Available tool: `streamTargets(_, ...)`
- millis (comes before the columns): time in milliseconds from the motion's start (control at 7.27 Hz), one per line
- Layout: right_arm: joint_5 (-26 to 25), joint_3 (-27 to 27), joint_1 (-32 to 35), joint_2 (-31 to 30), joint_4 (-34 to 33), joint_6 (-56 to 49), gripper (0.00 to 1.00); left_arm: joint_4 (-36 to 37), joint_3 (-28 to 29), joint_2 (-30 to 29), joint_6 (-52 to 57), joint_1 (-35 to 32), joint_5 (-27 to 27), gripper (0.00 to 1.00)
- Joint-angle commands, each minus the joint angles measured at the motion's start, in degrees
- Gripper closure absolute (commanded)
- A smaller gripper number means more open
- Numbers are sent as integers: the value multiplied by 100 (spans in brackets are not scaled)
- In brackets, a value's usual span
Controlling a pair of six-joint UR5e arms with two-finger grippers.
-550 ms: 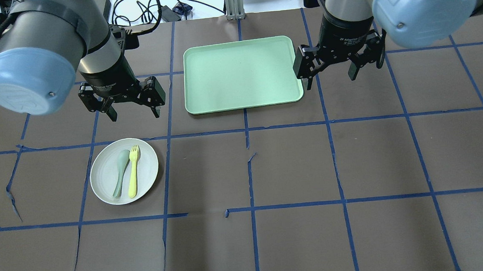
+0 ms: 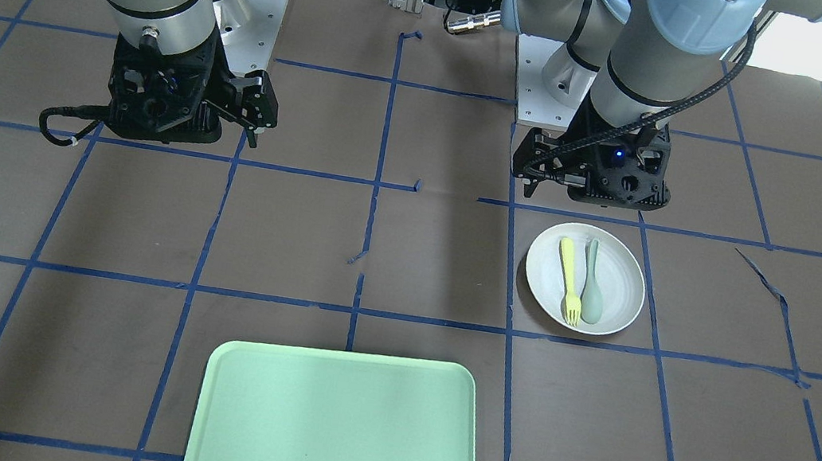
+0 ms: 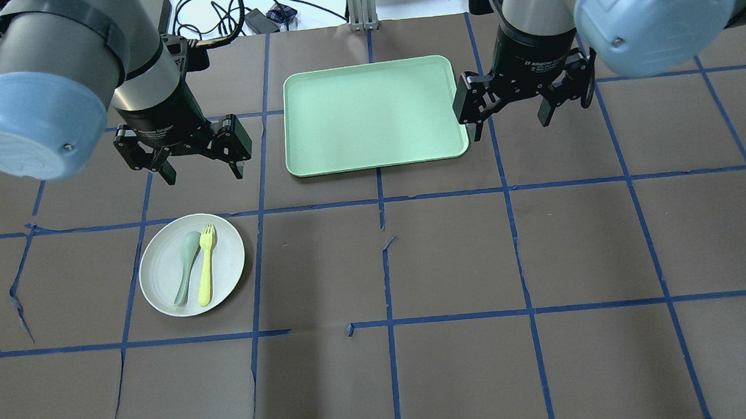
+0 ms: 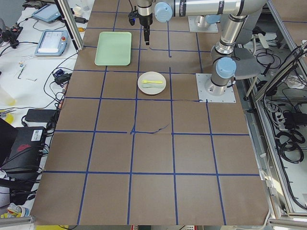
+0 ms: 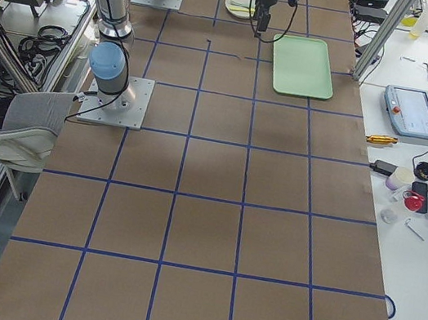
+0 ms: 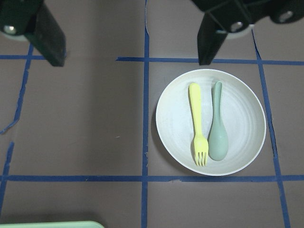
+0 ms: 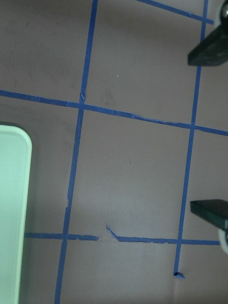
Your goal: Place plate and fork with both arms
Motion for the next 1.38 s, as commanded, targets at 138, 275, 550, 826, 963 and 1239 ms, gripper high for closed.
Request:
streamTargets(138, -28, -52, -27, 1, -45, -31, 0, -15, 6, -9, -1, -9, 8, 0)
streamTargets(275, -28, -35, -18, 10, -71, -31, 0, -33, 23, -9, -1, 0, 8, 0)
streamTargets(550, -45, -44, -27, 19, -71, -39, 0, 2, 32, -17, -1, 8, -62, 0)
streamTargets(826, -203, -35, -36, 19, -54, -39, 0, 20, 41, -18, 42, 35, -53, 0)
streamTargets(963, -204, -35, -27, 27, -89, -39, 0, 20, 41, -9, 43, 43, -71, 0)
streamTargets(1239, -212, -17, -27, 27, -98, -39, 0, 20, 32, -9, -1, 44, -80, 0)
